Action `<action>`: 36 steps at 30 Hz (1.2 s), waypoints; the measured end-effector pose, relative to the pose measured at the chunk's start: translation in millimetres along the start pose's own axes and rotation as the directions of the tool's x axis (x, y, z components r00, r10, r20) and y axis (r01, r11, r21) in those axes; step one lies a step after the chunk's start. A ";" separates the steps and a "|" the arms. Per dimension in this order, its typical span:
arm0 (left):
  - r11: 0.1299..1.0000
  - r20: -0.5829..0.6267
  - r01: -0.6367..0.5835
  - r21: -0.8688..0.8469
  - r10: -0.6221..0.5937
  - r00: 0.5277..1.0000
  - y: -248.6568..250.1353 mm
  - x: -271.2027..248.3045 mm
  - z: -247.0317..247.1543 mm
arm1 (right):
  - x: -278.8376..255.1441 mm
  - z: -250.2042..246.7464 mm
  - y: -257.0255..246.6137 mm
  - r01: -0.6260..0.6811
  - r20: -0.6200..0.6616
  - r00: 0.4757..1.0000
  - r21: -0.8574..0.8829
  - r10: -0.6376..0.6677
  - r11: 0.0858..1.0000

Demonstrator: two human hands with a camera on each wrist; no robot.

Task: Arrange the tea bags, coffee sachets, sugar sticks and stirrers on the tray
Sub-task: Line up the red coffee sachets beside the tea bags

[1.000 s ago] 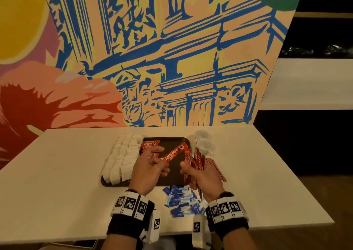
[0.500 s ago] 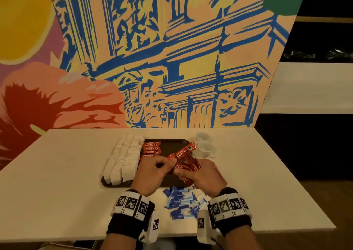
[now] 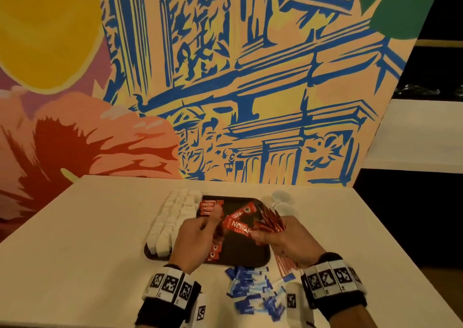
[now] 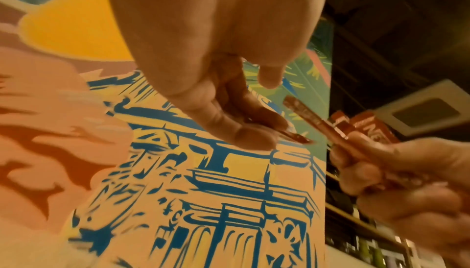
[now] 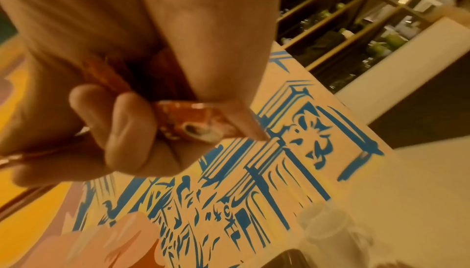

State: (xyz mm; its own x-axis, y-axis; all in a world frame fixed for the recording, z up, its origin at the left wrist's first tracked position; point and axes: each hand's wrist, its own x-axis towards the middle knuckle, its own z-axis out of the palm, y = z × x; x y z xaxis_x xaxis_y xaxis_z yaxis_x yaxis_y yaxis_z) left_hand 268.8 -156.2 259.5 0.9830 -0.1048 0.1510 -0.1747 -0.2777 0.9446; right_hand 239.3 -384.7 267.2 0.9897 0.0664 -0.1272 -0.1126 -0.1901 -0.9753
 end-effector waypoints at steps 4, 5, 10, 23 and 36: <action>0.997 0.163 -0.028 0.077 0.015 0.987 10.7 11.5 -16.3 | 8.5 0.6 -17.3 0.060 0.087 0.995 -0.078 -0.053 0.995; 0.993 0.182 -0.056 0.099 0.037 0.983 14.2 13.6 -19.4 | 12.4 1.4 -18.8 0.069 0.093 0.994 -0.073 -0.062 0.995; 0.978 0.269 -0.142 0.154 0.096 0.958 12.8 23.1 -36.4 | 13.6 6.5 -31.2 0.055 0.131 0.990 -0.034 -0.050 0.998; 0.961 0.466 -0.247 0.127 0.162 0.870 5.0 31.7 -50.0 | 15.3 12.0 -29.2 0.050 0.109 0.993 -0.107 -0.038 0.993; 0.983 0.482 -0.124 0.134 0.045 0.875 -18.3 58.8 -35.0 | 53.9 20.9 -25.1 0.118 0.204 0.977 -0.263 -0.065 0.958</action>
State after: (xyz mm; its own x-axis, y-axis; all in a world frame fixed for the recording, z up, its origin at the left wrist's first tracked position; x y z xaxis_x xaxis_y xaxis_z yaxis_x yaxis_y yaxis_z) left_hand 331.7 -123.9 261.3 0.8250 -0.5641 0.0339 -0.3010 -0.3879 0.8712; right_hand 293.6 -355.8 281.0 0.9559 0.2769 -0.0981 0.0325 -0.4314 -0.9016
